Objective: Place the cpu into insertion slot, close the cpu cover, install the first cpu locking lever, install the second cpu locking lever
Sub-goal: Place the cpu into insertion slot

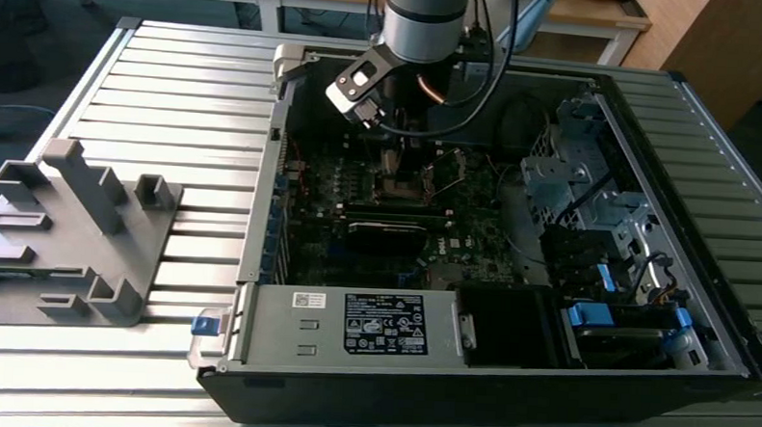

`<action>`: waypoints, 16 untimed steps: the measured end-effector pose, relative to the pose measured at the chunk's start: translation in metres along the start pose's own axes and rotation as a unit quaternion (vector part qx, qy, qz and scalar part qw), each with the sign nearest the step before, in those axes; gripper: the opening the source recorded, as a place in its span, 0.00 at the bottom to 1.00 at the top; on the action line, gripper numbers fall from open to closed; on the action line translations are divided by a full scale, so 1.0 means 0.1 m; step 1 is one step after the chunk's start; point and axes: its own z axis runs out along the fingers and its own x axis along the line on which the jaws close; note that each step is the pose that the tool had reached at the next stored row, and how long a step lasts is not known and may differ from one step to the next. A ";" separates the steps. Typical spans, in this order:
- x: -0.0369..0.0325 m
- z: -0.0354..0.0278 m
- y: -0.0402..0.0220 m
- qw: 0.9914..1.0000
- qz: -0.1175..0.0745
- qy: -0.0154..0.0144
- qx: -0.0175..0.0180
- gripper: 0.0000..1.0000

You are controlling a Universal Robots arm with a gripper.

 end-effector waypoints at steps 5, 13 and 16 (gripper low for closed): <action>-0.001 0.030 0.004 1.000 0.000 0.000 0.000 0.54; 0.010 0.096 0.013 1.000 0.000 0.000 0.000 0.54; 0.040 0.153 0.012 1.000 0.000 0.000 0.000 0.54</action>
